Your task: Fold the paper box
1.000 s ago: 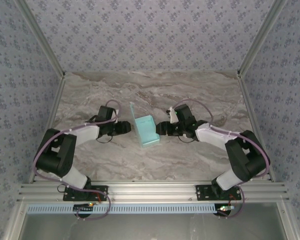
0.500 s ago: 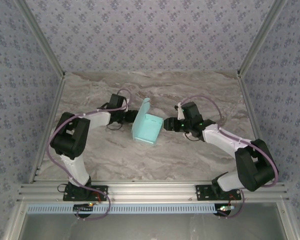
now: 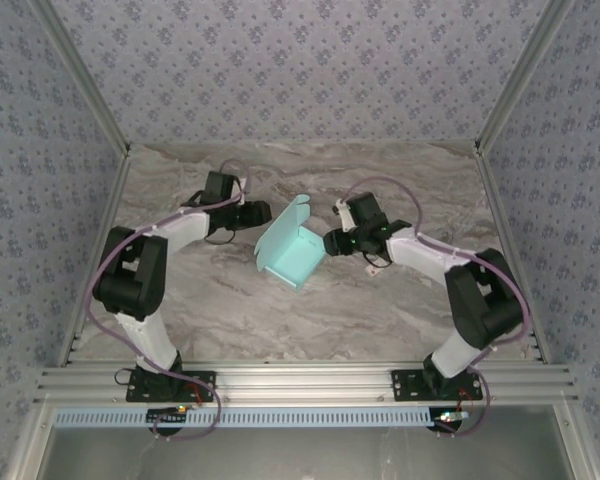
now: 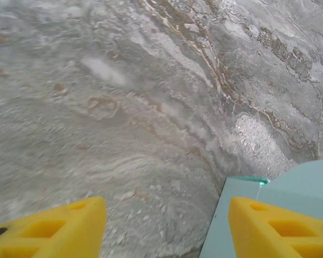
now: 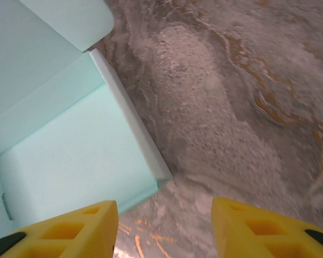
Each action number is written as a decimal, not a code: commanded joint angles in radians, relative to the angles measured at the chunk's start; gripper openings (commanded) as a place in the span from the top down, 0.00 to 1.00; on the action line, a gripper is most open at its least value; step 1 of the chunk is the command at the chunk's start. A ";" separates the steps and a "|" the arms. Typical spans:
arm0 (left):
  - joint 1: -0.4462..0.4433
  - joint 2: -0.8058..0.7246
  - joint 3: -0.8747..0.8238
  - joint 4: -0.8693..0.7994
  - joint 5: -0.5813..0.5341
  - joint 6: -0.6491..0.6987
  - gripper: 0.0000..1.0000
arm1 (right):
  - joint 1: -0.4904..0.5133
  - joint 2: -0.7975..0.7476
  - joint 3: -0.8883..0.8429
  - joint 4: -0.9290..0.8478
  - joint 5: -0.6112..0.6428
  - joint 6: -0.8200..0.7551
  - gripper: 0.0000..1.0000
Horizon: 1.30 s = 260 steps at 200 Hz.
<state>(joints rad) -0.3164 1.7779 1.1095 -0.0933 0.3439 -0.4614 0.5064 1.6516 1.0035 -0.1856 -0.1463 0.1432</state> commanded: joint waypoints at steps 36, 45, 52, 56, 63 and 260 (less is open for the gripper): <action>0.026 -0.153 -0.120 -0.006 -0.020 0.023 0.38 | 0.007 0.165 0.180 -0.138 -0.049 -0.228 0.57; 0.028 -0.167 -0.131 -0.008 -0.023 0.024 0.38 | 0.010 0.187 0.229 -0.149 -0.057 -0.243 0.58; 0.031 -0.176 -0.139 -0.009 -0.022 0.026 0.38 | 0.012 0.202 0.242 -0.155 -0.062 -0.253 0.60; 0.032 -0.181 -0.142 -0.008 -0.024 0.027 0.38 | 0.012 0.210 0.251 -0.161 -0.065 -0.258 0.61; 0.033 -0.188 -0.148 -0.009 -0.024 0.028 0.38 | 0.012 0.223 0.264 -0.169 -0.069 -0.266 0.62; 0.043 -0.192 -0.165 -0.010 -0.010 0.039 0.38 | 0.068 0.301 0.321 -0.260 0.144 -0.323 0.90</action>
<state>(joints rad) -0.2813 1.6093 0.9508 -0.1020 0.3256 -0.4408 0.5537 1.9411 1.3193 -0.3786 -0.1341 -0.1841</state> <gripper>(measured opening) 0.615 0.111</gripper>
